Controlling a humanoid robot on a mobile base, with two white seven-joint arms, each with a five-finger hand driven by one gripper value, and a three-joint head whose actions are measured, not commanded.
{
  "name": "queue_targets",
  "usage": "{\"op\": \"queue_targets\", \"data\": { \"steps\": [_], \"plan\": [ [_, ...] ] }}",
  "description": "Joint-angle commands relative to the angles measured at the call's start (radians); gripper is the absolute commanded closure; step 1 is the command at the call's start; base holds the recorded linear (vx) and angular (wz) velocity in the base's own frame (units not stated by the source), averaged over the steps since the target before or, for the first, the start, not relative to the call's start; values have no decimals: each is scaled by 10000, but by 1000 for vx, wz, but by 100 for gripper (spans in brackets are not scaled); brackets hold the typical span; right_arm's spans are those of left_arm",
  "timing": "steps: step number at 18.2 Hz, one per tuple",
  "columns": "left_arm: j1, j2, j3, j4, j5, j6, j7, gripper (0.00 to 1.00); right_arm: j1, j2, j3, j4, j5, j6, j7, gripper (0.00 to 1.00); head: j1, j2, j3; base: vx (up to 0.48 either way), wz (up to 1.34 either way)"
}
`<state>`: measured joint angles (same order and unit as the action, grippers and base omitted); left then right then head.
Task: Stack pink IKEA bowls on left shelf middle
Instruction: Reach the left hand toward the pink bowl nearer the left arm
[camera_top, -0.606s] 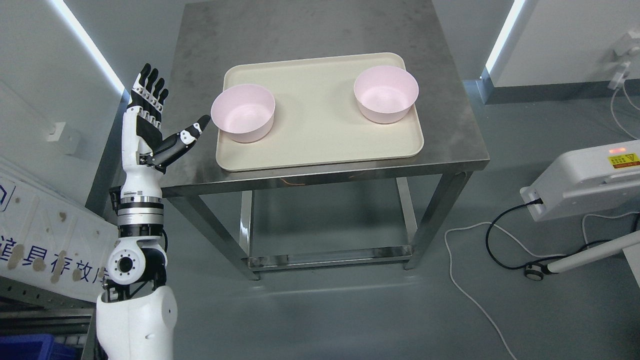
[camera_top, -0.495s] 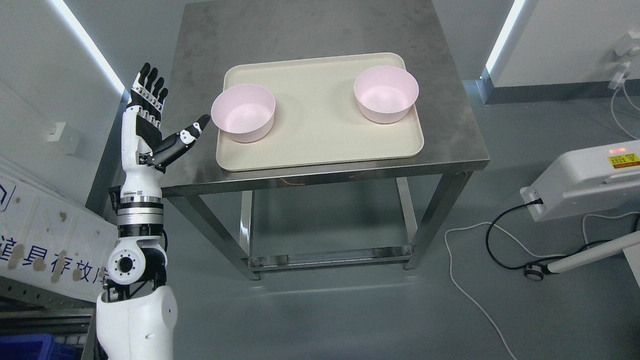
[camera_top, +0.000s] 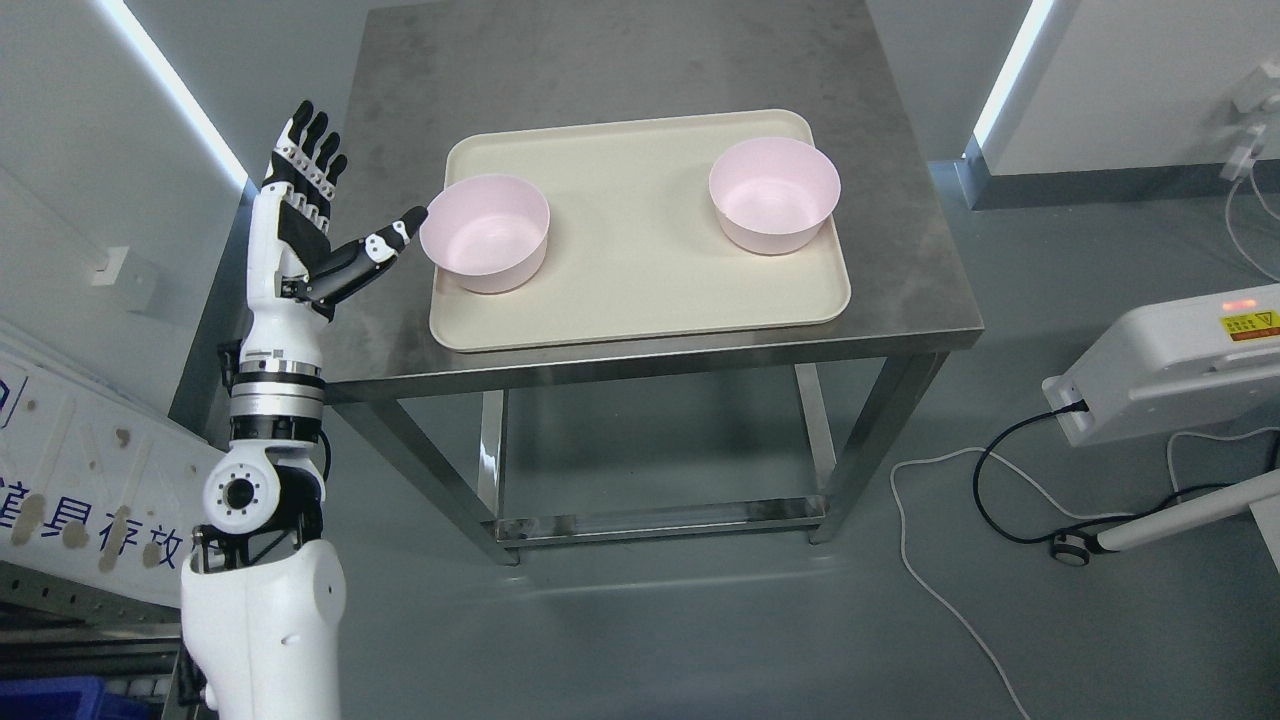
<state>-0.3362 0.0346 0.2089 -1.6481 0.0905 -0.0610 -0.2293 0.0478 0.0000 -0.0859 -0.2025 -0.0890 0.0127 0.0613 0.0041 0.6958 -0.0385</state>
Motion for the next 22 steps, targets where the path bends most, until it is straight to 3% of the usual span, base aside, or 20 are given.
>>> {"op": "queue_targets", "data": {
  "steps": [1, 3, 5, 8, 11, 16, 22],
  "plan": [
    [-1592, 2211, -491, 1645, -488, 486, -1338, 0, -2, -175, 0, 0, 0, -4, 0, 0, 0, 0, 0, 46, -2],
    [-1548, 3133, -1364, 1907, -690, 686, -2518, 0, -2, -175, 0, 0, 0, -4, 0, 0, 0, 0, 0, 38, -1],
    [-1440, 3335, -1475, 1923, -690, 748, -3059, 0, -2, -175, 0, 0, 0, -4, 0, 0, 0, 0, 0, 24, 0],
    [-1638, 3335, -1552, 2320, -751, 1022, -3107, 0, 13, -175, 0, 0, 0, -4, 0, 0, 0, 0, 0, 6, 0],
    [-2801, 3274, -2147, 3163, -767, 1866, -3351, 0, -2, -175, 0, 0, 0, -4, 0, 0, 0, 0, 0, -5, 0],
    [-3693, 3015, -3682, 4084, -1668, 1899, -4012, 4, -2, -175, 0, 0, 0, -4, 0, 0, 0, 0, 0, -8, 3],
    [-4169, 2661, -4267, 5174, -2821, 1868, -4073, 11, -2, -175, 0, 0, 0, -4, 0, 0, 0, 0, 0, 0, 0]
  ]
}}
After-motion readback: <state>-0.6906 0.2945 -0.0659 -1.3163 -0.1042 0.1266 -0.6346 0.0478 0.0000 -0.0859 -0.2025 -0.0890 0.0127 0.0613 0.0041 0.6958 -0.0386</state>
